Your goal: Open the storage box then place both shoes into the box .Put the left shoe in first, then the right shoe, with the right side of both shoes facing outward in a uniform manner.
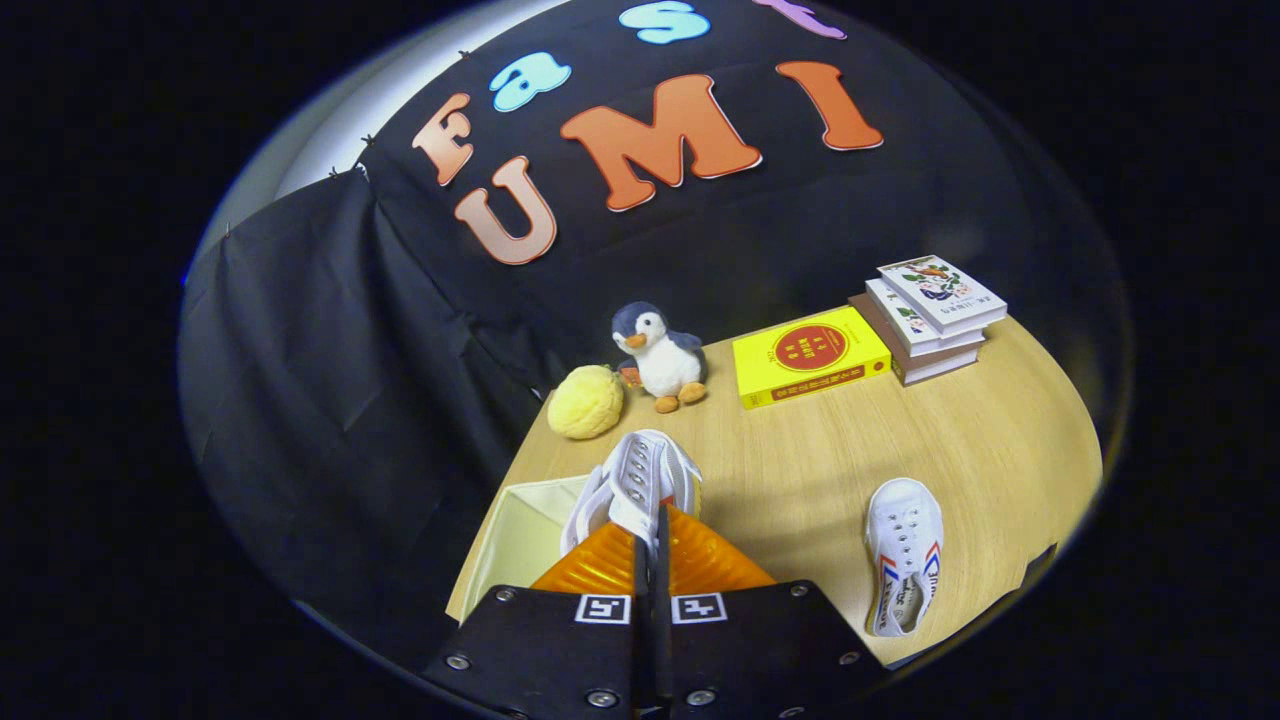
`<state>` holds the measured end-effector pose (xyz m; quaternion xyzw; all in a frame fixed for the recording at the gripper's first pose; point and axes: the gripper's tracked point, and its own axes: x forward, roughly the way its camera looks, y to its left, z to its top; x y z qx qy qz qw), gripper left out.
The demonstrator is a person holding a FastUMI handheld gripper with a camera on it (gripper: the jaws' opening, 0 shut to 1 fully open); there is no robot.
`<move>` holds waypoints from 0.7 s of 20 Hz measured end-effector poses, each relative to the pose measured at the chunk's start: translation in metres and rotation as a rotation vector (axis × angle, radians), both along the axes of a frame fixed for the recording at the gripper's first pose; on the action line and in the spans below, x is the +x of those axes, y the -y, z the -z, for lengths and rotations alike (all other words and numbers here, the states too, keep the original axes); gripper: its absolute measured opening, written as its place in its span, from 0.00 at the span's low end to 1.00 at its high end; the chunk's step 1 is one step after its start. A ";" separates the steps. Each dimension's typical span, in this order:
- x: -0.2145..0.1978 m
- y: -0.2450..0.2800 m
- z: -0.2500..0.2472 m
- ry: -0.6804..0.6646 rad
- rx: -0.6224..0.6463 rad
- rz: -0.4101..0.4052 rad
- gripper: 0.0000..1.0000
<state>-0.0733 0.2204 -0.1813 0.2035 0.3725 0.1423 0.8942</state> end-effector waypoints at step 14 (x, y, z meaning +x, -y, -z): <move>-0.030 -0.151 0.057 -0.199 -0.039 -0.128 0.01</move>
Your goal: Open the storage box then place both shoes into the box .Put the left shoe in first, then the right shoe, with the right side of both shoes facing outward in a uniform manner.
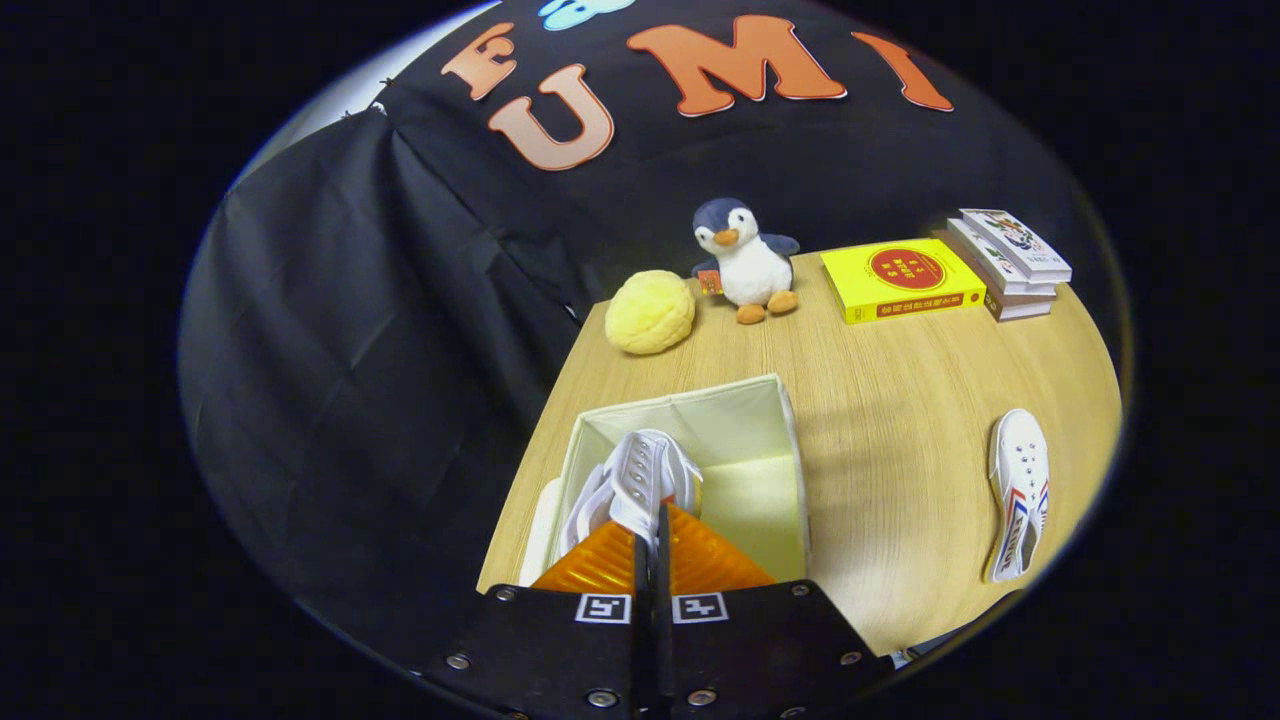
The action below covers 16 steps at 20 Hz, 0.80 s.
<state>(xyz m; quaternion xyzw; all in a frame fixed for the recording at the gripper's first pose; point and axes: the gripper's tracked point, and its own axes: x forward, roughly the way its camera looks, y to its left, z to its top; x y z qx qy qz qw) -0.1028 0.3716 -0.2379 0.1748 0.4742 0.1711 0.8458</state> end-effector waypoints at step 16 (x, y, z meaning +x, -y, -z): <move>-0.024 -0.046 0.080 -0.279 -0.058 0.063 0.05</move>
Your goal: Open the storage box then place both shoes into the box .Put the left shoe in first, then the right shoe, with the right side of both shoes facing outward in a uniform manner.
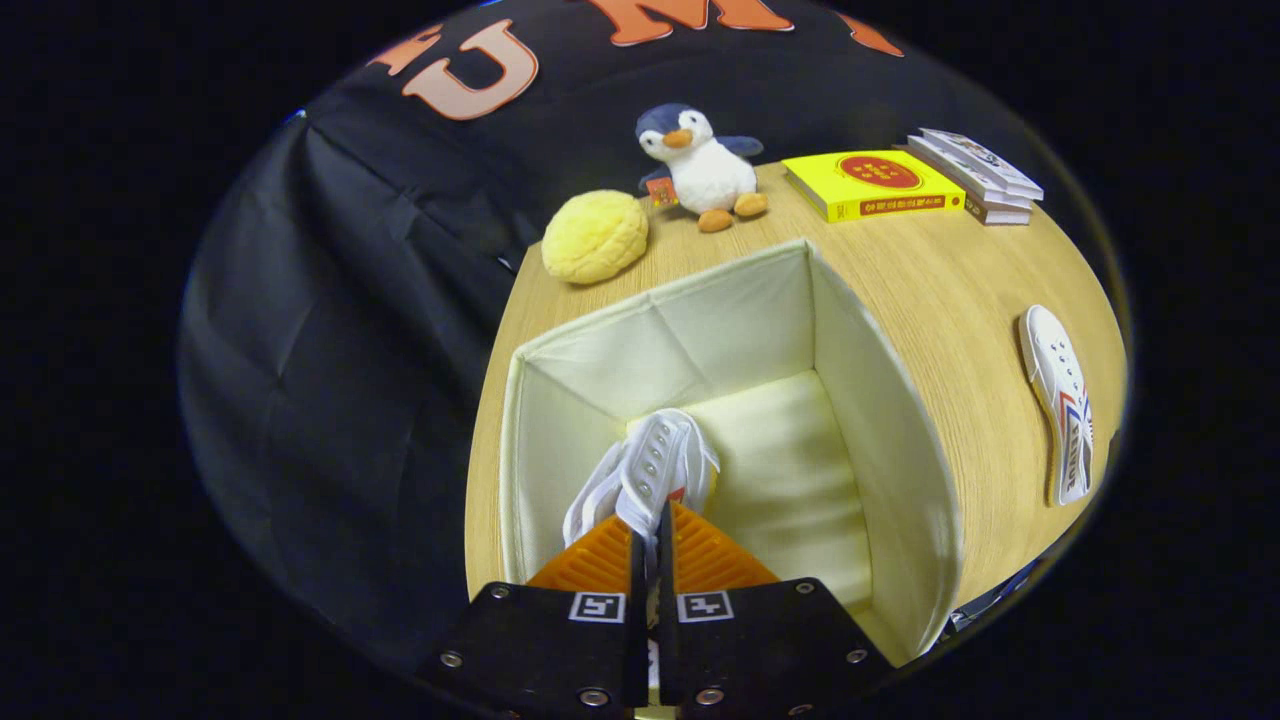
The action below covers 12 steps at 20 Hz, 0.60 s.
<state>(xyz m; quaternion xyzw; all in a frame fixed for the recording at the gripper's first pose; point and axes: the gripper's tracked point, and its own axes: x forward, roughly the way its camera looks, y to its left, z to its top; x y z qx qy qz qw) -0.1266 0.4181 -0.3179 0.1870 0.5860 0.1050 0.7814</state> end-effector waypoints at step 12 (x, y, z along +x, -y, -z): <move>0.003 0.041 -0.055 0.127 0.169 -0.088 0.60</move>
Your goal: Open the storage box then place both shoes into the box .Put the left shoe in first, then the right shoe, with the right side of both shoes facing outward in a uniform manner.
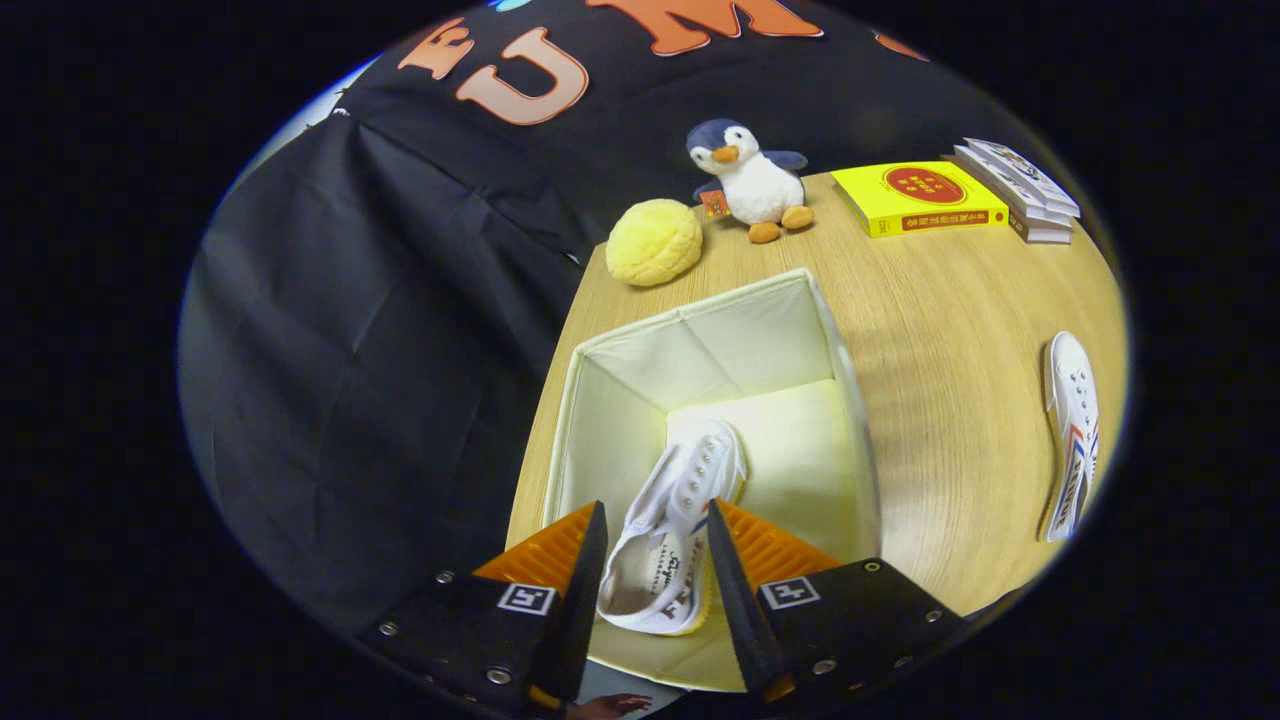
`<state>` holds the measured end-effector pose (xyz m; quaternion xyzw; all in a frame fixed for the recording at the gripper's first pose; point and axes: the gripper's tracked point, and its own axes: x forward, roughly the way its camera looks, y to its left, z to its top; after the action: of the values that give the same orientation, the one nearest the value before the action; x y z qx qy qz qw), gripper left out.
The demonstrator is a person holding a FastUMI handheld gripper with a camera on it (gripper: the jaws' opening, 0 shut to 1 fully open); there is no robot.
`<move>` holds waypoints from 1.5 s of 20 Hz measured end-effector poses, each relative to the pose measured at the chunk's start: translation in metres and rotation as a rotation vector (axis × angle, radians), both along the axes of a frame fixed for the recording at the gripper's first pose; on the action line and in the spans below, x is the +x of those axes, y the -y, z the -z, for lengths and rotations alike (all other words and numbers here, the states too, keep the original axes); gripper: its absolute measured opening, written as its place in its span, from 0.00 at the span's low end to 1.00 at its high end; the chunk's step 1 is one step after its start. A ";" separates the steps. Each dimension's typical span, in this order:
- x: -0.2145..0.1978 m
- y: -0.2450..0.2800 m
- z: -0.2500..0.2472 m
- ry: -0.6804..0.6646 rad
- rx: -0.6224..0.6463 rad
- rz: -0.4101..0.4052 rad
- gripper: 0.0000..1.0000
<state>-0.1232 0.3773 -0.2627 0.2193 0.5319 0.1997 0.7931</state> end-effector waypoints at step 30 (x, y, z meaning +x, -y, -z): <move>-0.045 0.376 0.153 -0.080 -0.430 0.168 0.73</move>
<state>-0.1680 0.0008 -0.4158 0.0965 0.5732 0.0062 0.8137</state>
